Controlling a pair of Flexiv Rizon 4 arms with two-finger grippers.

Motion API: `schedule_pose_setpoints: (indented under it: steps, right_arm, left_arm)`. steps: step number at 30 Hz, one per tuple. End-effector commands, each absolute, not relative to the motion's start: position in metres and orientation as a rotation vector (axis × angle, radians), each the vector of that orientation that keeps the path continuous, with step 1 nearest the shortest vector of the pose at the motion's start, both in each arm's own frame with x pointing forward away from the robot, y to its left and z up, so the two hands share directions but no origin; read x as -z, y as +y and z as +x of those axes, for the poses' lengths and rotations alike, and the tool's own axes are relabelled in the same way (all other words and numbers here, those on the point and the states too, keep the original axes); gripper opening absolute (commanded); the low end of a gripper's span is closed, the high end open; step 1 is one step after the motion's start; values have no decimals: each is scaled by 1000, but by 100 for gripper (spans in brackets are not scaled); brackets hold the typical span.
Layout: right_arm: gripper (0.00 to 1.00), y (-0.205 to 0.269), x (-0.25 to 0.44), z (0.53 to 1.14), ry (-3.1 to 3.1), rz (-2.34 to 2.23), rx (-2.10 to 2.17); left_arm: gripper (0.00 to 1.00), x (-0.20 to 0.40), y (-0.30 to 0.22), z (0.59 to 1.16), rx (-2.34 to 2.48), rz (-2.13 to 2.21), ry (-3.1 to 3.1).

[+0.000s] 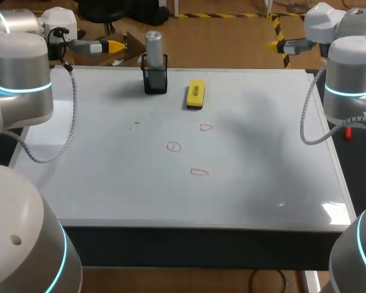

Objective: Pick up the inspection probe, press it on each red-marked spot on the whiteboard one by one, put down the probe, pick up the eraser, and wipe off all the red marks.

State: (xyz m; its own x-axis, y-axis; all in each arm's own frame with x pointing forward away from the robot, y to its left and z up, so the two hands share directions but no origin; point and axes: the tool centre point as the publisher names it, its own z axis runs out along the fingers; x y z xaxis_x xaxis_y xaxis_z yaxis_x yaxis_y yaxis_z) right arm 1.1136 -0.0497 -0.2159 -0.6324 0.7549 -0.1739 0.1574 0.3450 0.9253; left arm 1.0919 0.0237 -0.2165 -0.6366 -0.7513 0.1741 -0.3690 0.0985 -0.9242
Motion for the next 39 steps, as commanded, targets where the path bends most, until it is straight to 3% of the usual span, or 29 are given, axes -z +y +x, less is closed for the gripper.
schedule_pose_setpoints:
  steps: [1,22,39]
  right_arm:
    - [100,-50,216,1114,2012,792,-1292]
    - [100,-50,216,1114,2012,792,-1292]
    - [100,-50,216,1114,2012,792,-1292]
  left_arm:
    - [100,216,21,1097,1597,-1050,2052]
    - [100,224,-33,1118,2029,-478,2173]
    - [100,250,-84,1124,2174,-324,2213]
